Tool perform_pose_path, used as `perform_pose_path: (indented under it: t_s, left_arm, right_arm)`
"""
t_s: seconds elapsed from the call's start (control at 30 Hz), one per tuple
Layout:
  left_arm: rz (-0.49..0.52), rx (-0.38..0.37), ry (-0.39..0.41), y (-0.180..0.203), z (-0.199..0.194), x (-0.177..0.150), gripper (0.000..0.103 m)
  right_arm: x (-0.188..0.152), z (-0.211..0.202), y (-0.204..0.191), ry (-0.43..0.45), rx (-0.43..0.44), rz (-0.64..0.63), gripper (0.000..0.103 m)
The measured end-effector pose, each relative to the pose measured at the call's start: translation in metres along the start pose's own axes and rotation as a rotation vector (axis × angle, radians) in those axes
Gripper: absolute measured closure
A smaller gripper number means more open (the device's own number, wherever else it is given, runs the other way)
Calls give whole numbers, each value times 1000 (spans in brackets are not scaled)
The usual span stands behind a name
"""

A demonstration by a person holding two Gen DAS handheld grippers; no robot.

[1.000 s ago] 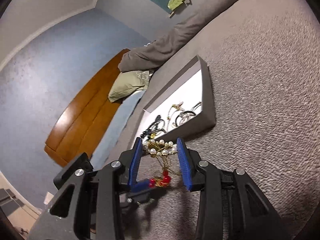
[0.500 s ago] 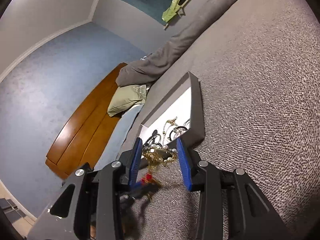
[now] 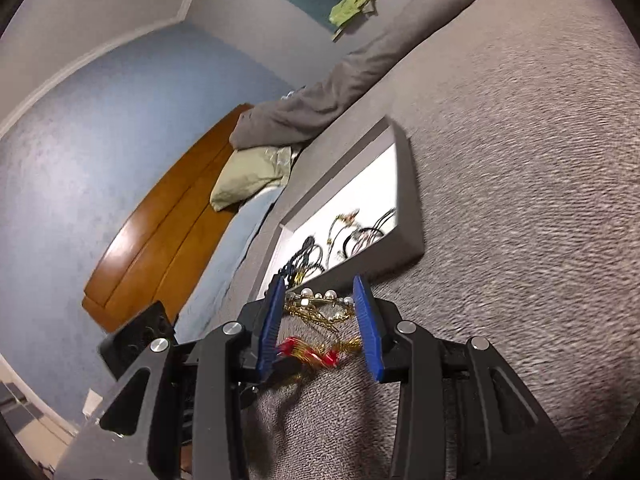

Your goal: Organize jewelry

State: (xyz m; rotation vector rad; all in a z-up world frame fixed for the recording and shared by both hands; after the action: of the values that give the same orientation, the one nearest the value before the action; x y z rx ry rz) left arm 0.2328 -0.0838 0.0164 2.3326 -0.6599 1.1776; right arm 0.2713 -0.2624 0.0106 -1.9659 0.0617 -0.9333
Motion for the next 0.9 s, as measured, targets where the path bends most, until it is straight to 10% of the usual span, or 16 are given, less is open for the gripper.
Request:
perform_pose_path:
  t_s: [0.43,0.6,0.83,0.9]
  left_arm:
    - [-15,42,31,-15,-16,6,103]
    - [-61,38,26,-28,-18,4,102]
    - [-1,12,53,-4,-8,7,34]
    - [14,18,64,3,-2,10,30]
  right_arm:
    - [13,-33,11,176,-258,-84,68]
    - [12,-29,18,148,-233,-46,68]
    - [4,-20,-5,111,-147,-100,67]
    - [1,-17,-13,97,-125,-120,67]
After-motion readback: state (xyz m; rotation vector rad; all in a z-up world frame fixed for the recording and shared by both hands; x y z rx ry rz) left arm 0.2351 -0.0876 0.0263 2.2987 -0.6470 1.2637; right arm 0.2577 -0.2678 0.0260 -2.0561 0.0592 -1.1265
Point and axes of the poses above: each gripper's, at about its wrist camera, not at the fingertips, and z roughly the way its jaws point, y to its right, x to its top, the point moved 1 cm from there along z, roughly the way its jaws point, and after that the axes turned 5 degrees about y, right-handed, at the moved point
